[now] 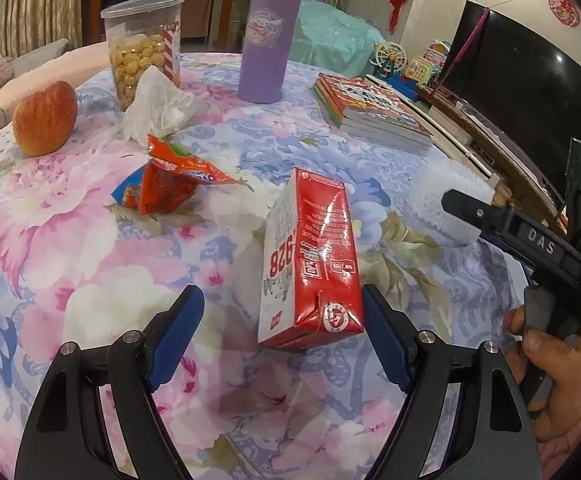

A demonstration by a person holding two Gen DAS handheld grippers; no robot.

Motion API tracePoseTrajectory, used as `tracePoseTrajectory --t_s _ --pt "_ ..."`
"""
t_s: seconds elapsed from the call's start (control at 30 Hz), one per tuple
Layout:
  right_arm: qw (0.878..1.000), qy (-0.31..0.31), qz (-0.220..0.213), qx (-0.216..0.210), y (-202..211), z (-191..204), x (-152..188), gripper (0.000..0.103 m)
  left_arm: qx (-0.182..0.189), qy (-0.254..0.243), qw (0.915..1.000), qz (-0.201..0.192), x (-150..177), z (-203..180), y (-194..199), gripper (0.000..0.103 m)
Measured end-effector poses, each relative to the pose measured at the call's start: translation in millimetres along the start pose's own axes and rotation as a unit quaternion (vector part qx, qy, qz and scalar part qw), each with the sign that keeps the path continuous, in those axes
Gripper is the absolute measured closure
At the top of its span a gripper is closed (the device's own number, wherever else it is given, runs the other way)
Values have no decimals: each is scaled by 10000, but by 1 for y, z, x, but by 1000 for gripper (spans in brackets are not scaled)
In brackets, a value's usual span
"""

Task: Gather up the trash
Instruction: 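Grasp the red carton with the left tool while the right tool grasps the white foam net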

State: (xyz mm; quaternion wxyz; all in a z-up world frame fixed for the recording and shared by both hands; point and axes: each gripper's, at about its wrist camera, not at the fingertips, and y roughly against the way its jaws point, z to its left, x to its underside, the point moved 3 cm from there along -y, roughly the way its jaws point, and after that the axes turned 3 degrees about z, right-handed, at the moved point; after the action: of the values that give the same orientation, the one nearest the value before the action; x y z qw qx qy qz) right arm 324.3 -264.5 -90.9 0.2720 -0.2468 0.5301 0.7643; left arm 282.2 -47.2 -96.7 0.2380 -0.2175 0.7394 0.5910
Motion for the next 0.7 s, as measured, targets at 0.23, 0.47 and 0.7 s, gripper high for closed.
tracePoseTrajectory --t_s 0.23,0.47,0.7 --pt "9997 16 212 -156 -9 2 2 69 209 -109 9997 110 0 -5 -5 74" --pt "9997 26 54 -254 21 4 16 75 232 -393 9989 -44 5 -19 9 74" --pt "9997 -99 -77 -187 66 -9 47 75 412 -729 9965 71 18 -49 14 74"
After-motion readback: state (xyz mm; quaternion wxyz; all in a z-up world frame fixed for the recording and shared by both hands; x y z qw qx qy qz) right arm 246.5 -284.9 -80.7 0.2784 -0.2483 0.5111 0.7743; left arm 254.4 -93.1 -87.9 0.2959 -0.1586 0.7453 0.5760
